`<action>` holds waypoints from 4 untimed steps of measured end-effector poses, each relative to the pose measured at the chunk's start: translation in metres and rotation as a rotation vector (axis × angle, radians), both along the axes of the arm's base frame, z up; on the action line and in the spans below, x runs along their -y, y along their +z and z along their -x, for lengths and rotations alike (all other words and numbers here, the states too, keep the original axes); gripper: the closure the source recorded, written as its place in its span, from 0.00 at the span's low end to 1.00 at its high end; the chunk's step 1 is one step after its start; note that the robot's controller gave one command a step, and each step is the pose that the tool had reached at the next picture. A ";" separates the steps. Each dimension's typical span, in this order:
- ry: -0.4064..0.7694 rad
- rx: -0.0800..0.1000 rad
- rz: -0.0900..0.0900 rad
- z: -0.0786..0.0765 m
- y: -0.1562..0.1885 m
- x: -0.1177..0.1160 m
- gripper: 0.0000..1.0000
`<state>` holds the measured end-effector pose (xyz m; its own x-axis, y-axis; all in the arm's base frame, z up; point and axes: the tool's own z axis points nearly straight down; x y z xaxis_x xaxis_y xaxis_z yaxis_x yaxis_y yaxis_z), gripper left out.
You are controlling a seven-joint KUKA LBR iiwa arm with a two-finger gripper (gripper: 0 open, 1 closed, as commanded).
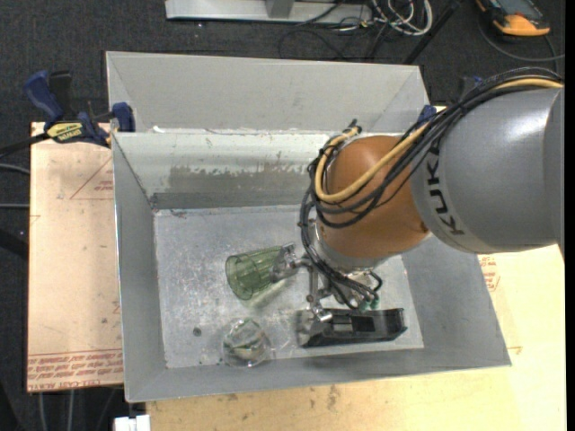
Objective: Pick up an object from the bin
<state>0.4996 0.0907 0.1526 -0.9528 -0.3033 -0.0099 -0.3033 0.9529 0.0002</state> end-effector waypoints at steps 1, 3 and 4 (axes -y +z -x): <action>0.169 -0.010 0.003 0.015 -0.036 0.010 0.00; 0.186 -0.014 -0.001 0.005 -0.051 0.094 1.00; 0.185 -0.014 -0.001 0.005 -0.051 0.094 1.00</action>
Offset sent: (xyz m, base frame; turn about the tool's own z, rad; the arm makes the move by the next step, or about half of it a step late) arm -0.0104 -0.0247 -0.0330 -0.3781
